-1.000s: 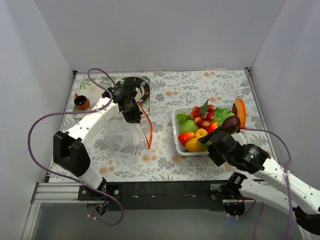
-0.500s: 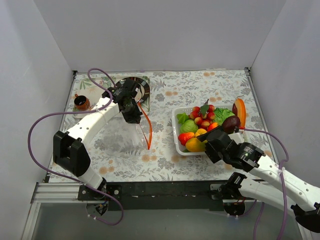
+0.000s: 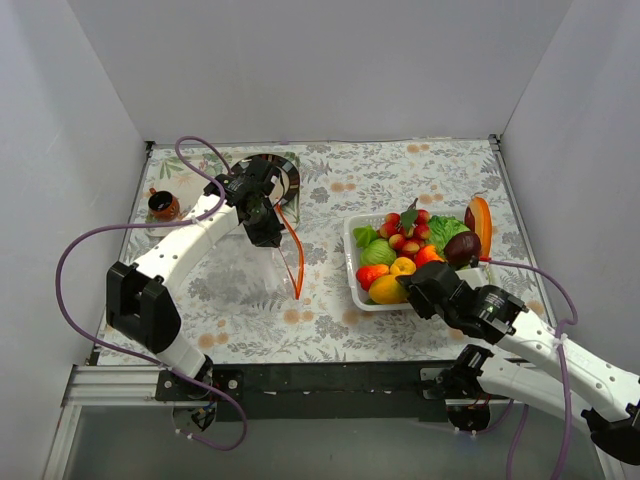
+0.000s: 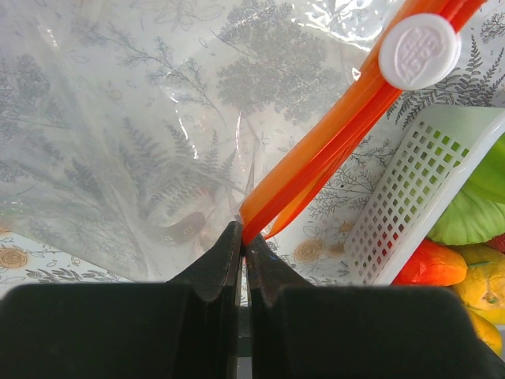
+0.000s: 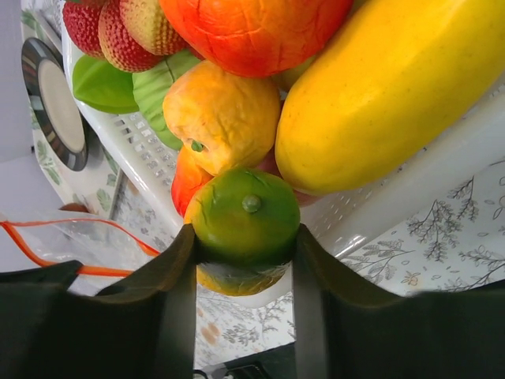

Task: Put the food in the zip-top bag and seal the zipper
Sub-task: Pick up the fake fruit from the bin.

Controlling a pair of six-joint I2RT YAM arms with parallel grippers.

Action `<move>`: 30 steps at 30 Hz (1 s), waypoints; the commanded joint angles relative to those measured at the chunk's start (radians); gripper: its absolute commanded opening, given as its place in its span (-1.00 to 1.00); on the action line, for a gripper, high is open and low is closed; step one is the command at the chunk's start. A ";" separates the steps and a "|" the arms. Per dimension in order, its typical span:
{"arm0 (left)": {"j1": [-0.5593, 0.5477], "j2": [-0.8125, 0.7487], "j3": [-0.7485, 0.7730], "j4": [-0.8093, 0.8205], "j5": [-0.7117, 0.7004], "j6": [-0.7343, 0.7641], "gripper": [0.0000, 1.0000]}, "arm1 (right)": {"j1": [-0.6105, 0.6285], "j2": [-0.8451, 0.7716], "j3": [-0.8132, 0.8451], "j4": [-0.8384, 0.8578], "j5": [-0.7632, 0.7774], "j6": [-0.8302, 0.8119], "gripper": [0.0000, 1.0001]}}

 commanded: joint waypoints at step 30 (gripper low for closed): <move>-0.006 -0.029 0.104 -0.055 0.317 -0.051 -1.00 | -0.004 0.274 0.330 0.713 -0.191 -0.906 -0.97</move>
